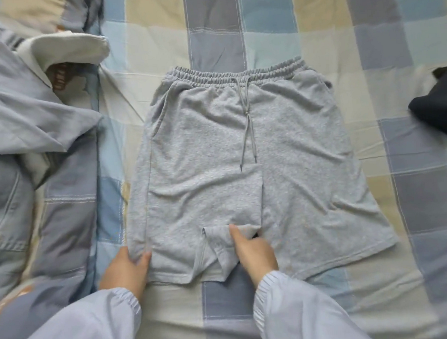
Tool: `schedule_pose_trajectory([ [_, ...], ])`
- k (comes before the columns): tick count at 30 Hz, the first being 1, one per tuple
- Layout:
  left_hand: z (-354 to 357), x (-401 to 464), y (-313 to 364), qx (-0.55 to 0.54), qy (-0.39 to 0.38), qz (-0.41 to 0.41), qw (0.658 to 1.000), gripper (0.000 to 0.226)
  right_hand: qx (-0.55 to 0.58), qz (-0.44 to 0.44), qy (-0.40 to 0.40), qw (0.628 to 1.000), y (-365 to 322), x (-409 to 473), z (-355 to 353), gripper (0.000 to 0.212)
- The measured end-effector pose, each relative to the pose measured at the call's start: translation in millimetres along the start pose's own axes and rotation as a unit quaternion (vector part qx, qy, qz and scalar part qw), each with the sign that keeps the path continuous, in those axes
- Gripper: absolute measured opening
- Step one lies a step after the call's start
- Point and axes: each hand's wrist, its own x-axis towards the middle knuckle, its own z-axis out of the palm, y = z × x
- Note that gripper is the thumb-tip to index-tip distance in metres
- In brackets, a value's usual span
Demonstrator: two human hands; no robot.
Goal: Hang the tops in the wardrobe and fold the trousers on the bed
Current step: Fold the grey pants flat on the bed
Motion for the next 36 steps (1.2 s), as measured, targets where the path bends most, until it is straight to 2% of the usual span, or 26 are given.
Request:
schedule_pose_trajectory([
  [2,1,-8,-8,-0.035,-0.042,0.026,0.998,0.043,0.000,0.024,-0.009,1.000,-13,1,12,0.083],
  [5,-12,-21,-15,-0.071,-0.018,0.079,0.994,0.037,0.001,0.032,0.003,0.999,-24,15,13,0.062],
  [7,-23,-23,-20,-0.024,0.002,0.106,0.994,0.033,-0.015,0.039,-0.005,0.999,-15,32,10,0.053],
  [9,-37,-22,-24,0.042,-0.001,0.131,0.990,0.030,0.017,0.042,-0.016,0.999,0,47,8,0.052],
  [11,-47,-16,-23,0.091,-0.017,0.125,0.988,0.026,0.043,0.020,-0.006,0.999,8,43,7,0.033],
  [12,-51,-13,-20,0.103,-0.029,0.114,0.988,0.023,0.059,0.011,0.001,0.998,7,35,6,0.035],
  [14,-55,-7,-19,0.090,-0.040,0.089,0.991,0.018,0.101,-0.003,0.037,0.994,8,31,9,0.057],
  [16,-48,6,-25,0.046,0.013,0.095,0.994,0.035,0.132,0.005,0.073,0.989,12,38,15,0.056],
  [17,-42,12,-29,0.043,0.050,0.131,0.989,0.039,0.122,0.002,0.076,0.990,14,42,19,0.050],
  [19,-29,17,-30,0.072,0.078,0.206,0.973,0.033,0.082,-0.020,0.064,0.994,19,49,28,0.041],
  [22,-10,18,-24,0.080,0.035,0.170,0.982,0.027,0.084,-0.056,0.056,0.993,32,54,37,0.031],
  [24,-3,17,-22,0.058,0.036,0.151,0.986,0.016,0.116,-0.074,0.050,0.989,38,52,39,0.026],
  [25,-2,17,-21,0.016,0.033,0.137,0.990,0.011,0.141,-0.080,0.046,0.986,39,50,38,0.022],
  [28,-5,15,-26,-0.136,-0.019,0.063,0.989,0.016,0.213,-0.095,0.034,0.972,42,33,33,0.013],
  [30,-14,13,-32,-0.176,-0.070,0.054,0.980,0.019,0.228,-0.119,0.035,0.966,45,20,27,0.008],
  [33,-39,14,-40,-0.175,-0.113,0.071,0.975,0.023,0.192,-0.152,0.010,0.970,56,8,17,0.008],
  [36,-71,15,-38,-0.139,-0.102,0.093,0.981,0.017,0.097,-0.137,-0.014,0.986,73,10,13,0.014],
])
